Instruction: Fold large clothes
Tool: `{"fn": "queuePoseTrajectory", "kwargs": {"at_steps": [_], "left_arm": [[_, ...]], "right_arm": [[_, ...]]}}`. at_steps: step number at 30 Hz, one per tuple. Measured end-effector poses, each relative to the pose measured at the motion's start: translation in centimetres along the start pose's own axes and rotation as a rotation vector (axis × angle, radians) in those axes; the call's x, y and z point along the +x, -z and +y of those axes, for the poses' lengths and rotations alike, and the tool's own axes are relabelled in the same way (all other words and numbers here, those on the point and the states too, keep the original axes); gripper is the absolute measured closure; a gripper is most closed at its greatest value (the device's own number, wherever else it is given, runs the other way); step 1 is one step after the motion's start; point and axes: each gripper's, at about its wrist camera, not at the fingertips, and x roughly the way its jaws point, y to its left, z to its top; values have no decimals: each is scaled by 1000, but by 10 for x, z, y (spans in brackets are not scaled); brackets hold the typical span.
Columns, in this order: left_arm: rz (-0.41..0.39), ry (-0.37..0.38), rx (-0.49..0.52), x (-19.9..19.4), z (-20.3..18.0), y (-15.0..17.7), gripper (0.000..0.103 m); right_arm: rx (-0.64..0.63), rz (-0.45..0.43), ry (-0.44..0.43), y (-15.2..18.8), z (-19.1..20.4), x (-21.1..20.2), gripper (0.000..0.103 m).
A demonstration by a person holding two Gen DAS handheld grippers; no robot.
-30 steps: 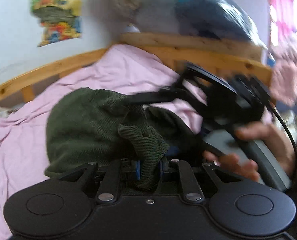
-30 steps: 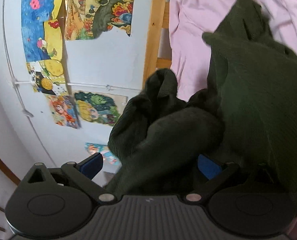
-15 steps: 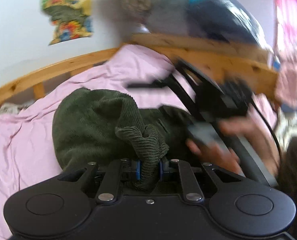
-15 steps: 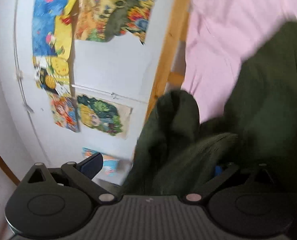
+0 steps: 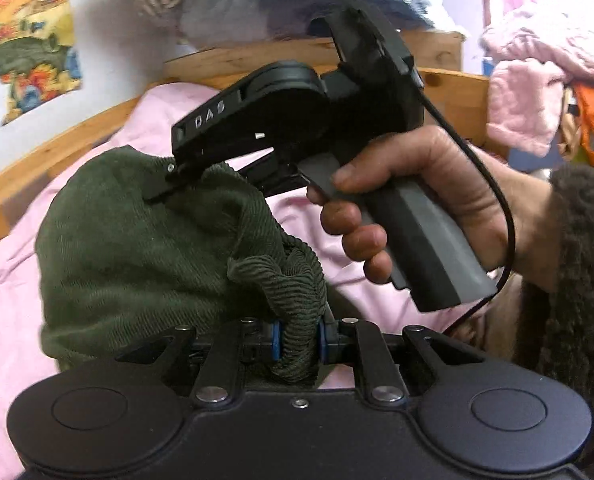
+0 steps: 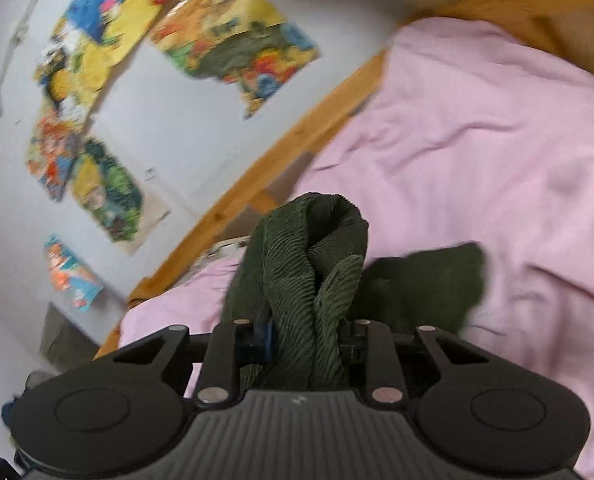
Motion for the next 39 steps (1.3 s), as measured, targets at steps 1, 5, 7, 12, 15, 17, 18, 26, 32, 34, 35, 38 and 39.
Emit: {"fn": "queuePoseTrajectory", "kwargs": {"at_steps": [1,5,7,12,15,17,18,26,32,34,35,38,39], "left_arm": [[7,13,5,7,-5,-2,86],[86,60,-6,43,-13,3,83],[104,107,-73,52,-7,10,77],[82,184,-250,29,21,9,55],[31,190,-358,-2,42,10,27],[-30,158,-429,-26,58,13,17],[-57,141,-465,-37,69,12,12],[-39,-173,-762,-36,147,50,1],[-16,-97,-881,-4,165,82,0],[-12,-86,-866,0,166,83,1],[-11,-83,-848,4,165,84,1],[-14,-60,-849,18,166,92,0],[-14,-45,-863,23,166,95,1]], "right_arm": [[14,4,25,4,-9,1,76],[65,63,137,16,-38,17,77],[114,49,102,17,-44,16,77],[44,23,124,24,-33,19,74],[-14,0,166,27,-26,16,64],[-65,-28,199,28,-17,16,56],[-109,-50,221,30,-9,15,45],[-657,-386,465,41,82,17,0],[-834,-196,500,43,92,91,1],[-850,-149,526,52,79,107,1],[-829,-126,538,54,67,112,1],[-697,-76,579,53,33,122,1],[-671,-68,570,54,26,122,1]]}}
